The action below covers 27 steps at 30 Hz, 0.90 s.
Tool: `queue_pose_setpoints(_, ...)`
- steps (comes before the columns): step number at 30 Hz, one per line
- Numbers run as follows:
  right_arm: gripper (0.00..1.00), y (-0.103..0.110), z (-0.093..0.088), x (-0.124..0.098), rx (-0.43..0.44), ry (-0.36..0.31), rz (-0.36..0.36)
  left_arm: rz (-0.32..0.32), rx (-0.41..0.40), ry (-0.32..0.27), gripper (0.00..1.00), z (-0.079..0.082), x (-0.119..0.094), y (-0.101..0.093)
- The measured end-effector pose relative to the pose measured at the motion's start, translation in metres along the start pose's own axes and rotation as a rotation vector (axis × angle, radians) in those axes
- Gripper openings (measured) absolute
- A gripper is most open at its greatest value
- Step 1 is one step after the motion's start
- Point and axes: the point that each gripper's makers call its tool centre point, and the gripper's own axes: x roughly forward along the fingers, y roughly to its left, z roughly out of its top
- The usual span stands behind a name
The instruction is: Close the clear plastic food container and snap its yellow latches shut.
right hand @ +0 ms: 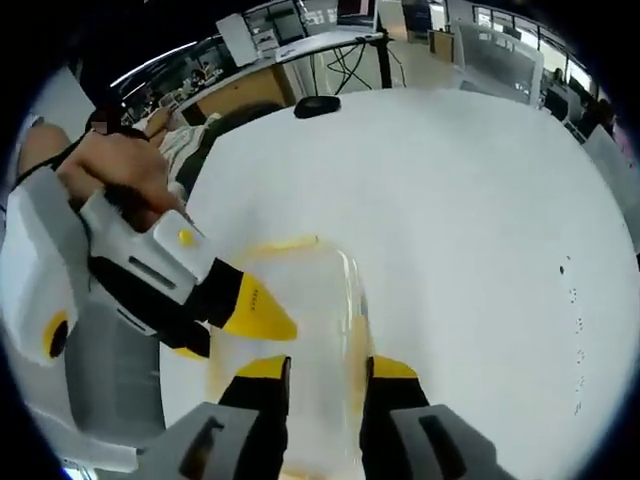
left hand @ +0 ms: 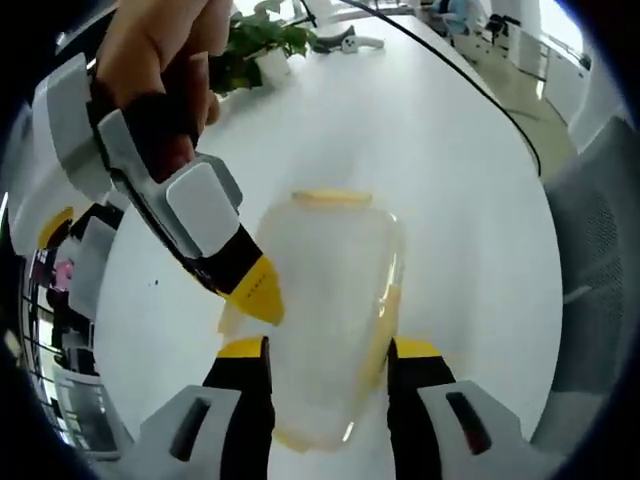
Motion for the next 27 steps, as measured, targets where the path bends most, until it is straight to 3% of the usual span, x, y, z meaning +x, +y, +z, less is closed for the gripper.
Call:
queue_pose_setpoints(20,0.28,0.002,0.015,0.003,-0.02,-0.049,-0.027,0.013,0.014,-0.017,0.42,0.001,-0.004,0.001)
queue_pose_setpoints(27,0.29,0.001,0.014,0.0,0.003,-0.105,-0.012,0.016,0.03,-0.028,0.44,0.002,-0.006,0.002)
